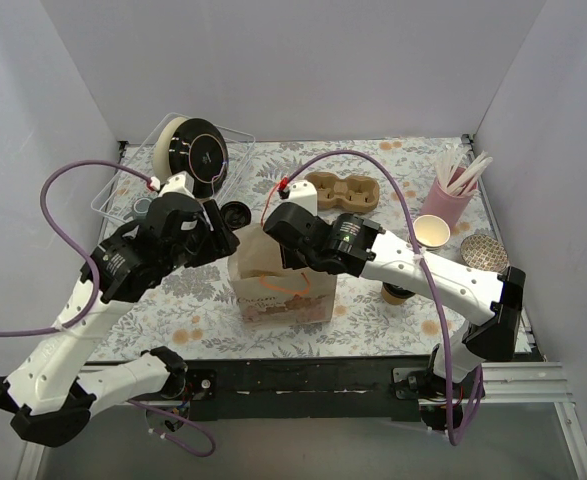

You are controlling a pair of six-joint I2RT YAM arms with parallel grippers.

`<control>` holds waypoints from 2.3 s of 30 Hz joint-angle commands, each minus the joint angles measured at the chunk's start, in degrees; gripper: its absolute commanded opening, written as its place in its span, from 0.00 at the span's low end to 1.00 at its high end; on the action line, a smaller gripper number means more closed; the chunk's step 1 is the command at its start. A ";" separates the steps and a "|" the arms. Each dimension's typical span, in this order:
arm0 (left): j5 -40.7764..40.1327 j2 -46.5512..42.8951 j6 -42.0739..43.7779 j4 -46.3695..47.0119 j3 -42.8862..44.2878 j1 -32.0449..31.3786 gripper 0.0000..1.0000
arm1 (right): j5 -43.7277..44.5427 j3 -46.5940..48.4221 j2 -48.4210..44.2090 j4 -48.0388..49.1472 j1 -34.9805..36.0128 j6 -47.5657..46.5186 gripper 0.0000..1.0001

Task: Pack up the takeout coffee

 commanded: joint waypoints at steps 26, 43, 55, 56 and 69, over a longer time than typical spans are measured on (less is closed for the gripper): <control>19.77 -15.51 18.99 36.52 -18.26 0.24 0.00 | -12.03 -17.75 -17.94 31.23 0.57 -33.68 0.57; 23.76 -23.33 19.78 35.93 -31.71 0.24 0.00 | -23.02 -32.77 -26.64 38.80 0.57 -40.99 0.49; 21.12 -24.91 21.37 34.52 -34.35 0.24 0.00 | -18.55 -30.66 -18.91 39.94 3.81 -40.27 0.43; 21.29 -24.65 21.45 34.52 -34.18 0.24 0.00 | -18.37 -30.93 -18.56 40.46 4.17 -40.89 0.42; 12.68 -25.00 24.36 34.70 -32.33 0.24 0.00 | -17.23 -17.49 -20.49 36.87 5.49 -38.28 0.58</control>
